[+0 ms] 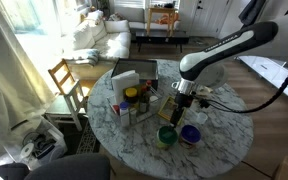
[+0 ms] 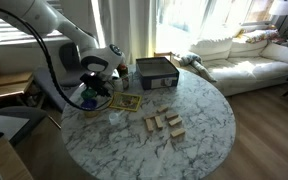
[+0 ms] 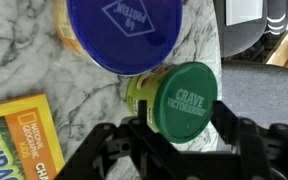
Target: Swap the lids on the can
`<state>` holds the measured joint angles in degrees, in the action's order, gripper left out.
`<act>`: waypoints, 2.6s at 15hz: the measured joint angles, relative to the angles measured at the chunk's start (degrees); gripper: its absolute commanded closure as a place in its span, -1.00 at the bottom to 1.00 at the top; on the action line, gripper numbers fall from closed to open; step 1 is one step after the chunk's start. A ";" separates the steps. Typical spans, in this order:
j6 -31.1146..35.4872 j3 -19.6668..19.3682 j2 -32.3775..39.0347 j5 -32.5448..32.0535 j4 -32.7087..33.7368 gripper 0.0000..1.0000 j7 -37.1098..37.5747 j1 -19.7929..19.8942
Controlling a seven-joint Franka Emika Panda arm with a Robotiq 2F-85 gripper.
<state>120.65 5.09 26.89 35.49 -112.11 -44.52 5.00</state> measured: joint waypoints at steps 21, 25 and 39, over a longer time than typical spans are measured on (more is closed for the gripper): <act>-7.63 0.43 -1.30 5.63 6.30 0.92 -3.46 7.47; -7.63 0.34 -2.30 6.15 5.27 0.98 -3.76 7.67; 2.25 -6.60 5.19 7.71 7.69 0.98 2.20 9.12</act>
<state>122.90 -1.51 32.08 43.20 -104.43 -42.32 14.12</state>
